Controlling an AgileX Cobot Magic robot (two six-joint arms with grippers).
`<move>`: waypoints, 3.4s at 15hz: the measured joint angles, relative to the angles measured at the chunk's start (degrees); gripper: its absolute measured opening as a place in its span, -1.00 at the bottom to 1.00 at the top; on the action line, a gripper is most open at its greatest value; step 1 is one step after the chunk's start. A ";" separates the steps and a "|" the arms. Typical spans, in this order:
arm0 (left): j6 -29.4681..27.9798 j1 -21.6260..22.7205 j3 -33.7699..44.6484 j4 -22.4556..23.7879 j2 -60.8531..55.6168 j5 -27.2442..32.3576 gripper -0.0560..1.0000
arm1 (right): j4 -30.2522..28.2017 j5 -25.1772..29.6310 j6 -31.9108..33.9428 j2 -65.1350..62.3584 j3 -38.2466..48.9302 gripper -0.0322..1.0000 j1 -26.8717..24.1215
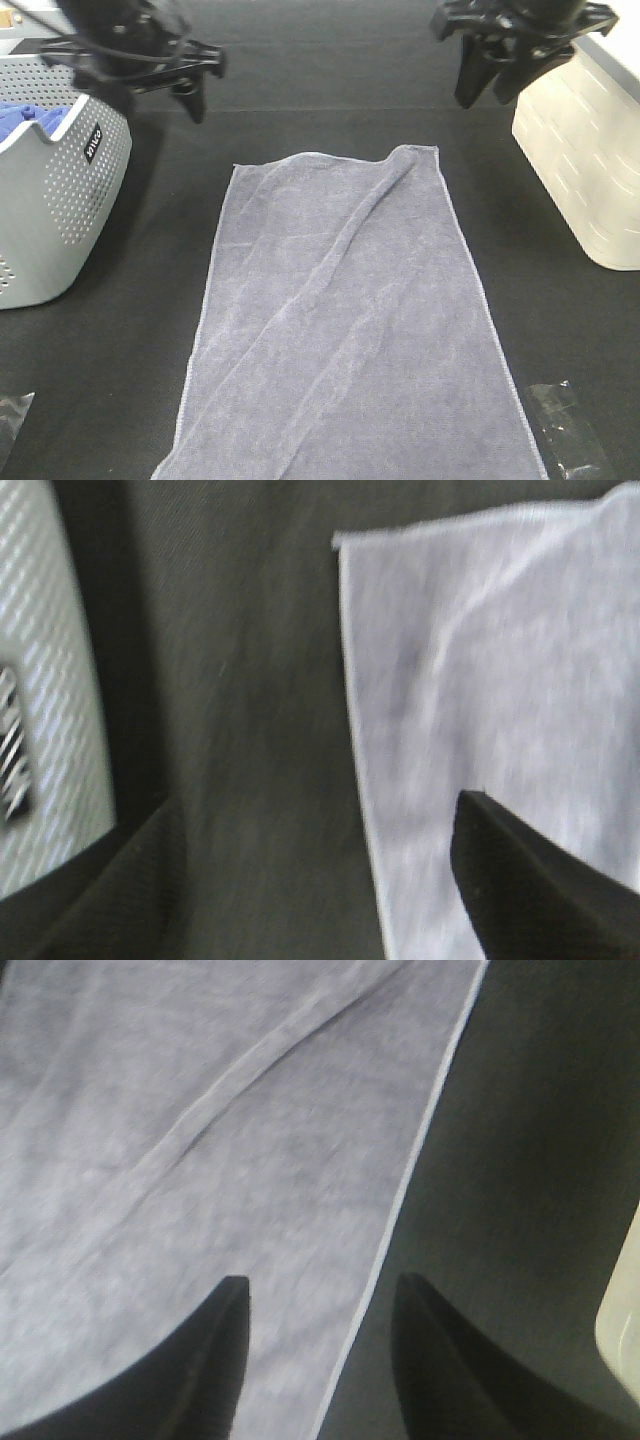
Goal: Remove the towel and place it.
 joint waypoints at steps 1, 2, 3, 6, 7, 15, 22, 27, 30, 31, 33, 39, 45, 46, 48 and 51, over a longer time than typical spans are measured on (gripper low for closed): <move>0.06 0.00 -3.78 -0.34 3.09 0.57 0.44 | -0.52 -0.06 0.00 2.69 -2.23 -0.10 0.00; 0.23 0.00 -8.08 -0.69 6.19 0.92 0.44 | -0.74 -0.06 0.00 5.10 -4.30 -0.10 0.00; 0.23 0.00 -11.92 -1.03 9.45 1.49 0.44 | -0.92 -0.06 0.00 7.33 -6.13 -0.10 0.00; 0.23 0.00 -25.10 -1.09 19.94 2.29 0.30 | -0.92 -0.17 0.06 13.01 -10.54 -0.10 0.00; 0.23 0.00 -28.19 -1.09 22.80 2.29 0.30 | -0.92 -0.29 0.06 13.69 -10.77 -0.10 0.00; -1.49 3.09 -36.50 -3.44 33.63 0.69 0.28 | -0.92 -0.57 0.06 14.78 -10.83 -0.10 0.00; -1.49 3.04 -36.55 -5.73 37.07 -2.58 0.16 | -0.86 -0.57 0.06 14.78 -10.83 -0.10 0.00; -1.43 3.04 -36.78 -6.02 38.10 -2.81 0.05 | -0.86 -0.57 0.06 14.78 -10.83 -0.10 0.00; -1.38 3.15 -37.01 -4.93 38.45 -2.92 -0.51 | -0.86 -0.40 0.06 14.78 -10.83 -0.10 0.00; -0.92 3.15 -37.47 -4.98 38.62 -2.86 -0.68 | -0.86 -0.40 0.06 14.78 -10.83 -0.10 0.00; 1.66 3.09 -38.73 -5.84 38.90 -2.81 -0.89 | -0.86 -0.40 0.06 14.78 -10.83 -0.10 0.00; 2.75 3.04 -46.70 -2.41 39.08 -0.06 -0.89 | -4.47 -10.49 1.09 14.78 -10.83 -0.10 0.00; 1.49 3.04 -46.87 1.66 39.08 2.41 -0.89 | -6.47 -20.74 1.55 23.95 -11.23 0.10 -0.34; 1.49 3.04 -46.87 2.86 39.08 2.46 -0.89 | -6.47 -21.89 2.01 25.67 -11.34 0.12 -0.69; 0.69 3.04 -46.87 3.09 39.08 2.52 -0.89 | -6.47 -24.98 2.81 28.07 -11.80 0.12 -1.66; 0.23 3.04 -46.87 3.15 39.08 2.06 -0.89 | -5.84 -29.16 2.75 29.91 -11.97 0.12 -2.23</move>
